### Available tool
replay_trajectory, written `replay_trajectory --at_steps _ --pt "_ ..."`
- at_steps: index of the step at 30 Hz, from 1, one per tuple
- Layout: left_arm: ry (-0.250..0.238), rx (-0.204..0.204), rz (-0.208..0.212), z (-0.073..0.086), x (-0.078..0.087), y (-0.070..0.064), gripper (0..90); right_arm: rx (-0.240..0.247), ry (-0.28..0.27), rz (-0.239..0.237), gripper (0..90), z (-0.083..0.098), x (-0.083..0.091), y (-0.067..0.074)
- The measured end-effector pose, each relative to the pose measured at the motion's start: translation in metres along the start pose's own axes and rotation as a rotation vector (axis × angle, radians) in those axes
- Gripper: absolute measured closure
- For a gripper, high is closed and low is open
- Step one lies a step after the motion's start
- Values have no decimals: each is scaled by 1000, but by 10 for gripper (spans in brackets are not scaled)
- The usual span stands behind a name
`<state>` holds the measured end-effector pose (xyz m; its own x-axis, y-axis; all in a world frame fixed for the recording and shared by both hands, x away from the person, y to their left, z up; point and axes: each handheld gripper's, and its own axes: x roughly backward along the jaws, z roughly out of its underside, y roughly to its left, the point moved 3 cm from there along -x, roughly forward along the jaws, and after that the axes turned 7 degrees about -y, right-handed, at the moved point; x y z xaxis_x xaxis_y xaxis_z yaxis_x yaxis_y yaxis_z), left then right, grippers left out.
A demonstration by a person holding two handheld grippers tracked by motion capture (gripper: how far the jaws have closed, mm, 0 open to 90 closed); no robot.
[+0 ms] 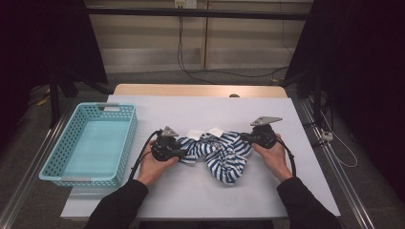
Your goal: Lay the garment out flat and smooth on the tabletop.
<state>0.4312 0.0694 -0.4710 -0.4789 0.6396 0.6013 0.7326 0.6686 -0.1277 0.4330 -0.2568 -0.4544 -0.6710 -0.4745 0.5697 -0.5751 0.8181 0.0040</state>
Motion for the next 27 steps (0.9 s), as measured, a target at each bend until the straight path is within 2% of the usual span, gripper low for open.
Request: replay_trajectory --at_steps 1,2,3,4,7,8,9,10,11,12,13,14,15,16,18,19,21,22,24,25,26,27 --pt "-6 5 1 0 0 1 548 2 11 16 896 2 3 -2" --pt "0 5 -3 0 0 3 543 25 17 31 896 4 6 -6" --pt "-4 10 -13 0 0 4 529 33 42 57 897 7 10 -8" --pt "5 -6 -4 -1 1 7 526 45 56 86 897 14 16 -16" --pt "-6 5 -11 -1 -1 5 524 34 66 96 897 20 22 -21" --pt "-30 24 11 -4 -2 4 526 24 63 83 894 25 25 -24" --pt "-30 24 11 -4 -2 4 534 17 63 66 885 26 26 -25" --pt "-70 64 6 -10 -1 4 559 12 58 46 858 27 27 -25" --pt "-63 82 17 -13 1 4 592 -6 55 37 816 27 27 -25" --pt "-63 82 17 -13 1 4 623 -2 36 17 767 26 26 -26" --pt "-55 52 22 -19 2 10 634 -23 29 1 715 24 26 -26" --pt "-55 52 22 -19 2 10 638 -23 29 1 715 24 26 -26" --pt "-63 45 29 -21 3 12 638 -26 24 -5 663 21 25 -26" --pt "-79 61 27 -24 2 14 642 -34 14 -17 636 18 25 -27" --pt "-94 61 20 -29 0 18 646 -60 -37 -44 583 11 25 -29" --pt "-88 54 7 -31 -2 21 654 -66 -57 -41 567 8 24 -31" --pt "-89 72 -3 -35 -10 27 660 -108 -91 -31 562 0 21 -36" --pt "-89 72 -3 -35 -10 27 670 -118 -89 -33 570 -2 19 -38" --pt "-94 105 3 -36 -17 28 678 -132 -81 -38 584 -3 17 -40" --pt "-75 91 7 -36 -18 32 678 -144 -74 -38 605 -4 15 -41" --pt "-67 112 2 -33 -23 32 678 -153 -73 -54 641 -3 10 -44" --pt "-56 114 7 -31 -25 33 677 -157 -70 -57 652 -1 8 -45"
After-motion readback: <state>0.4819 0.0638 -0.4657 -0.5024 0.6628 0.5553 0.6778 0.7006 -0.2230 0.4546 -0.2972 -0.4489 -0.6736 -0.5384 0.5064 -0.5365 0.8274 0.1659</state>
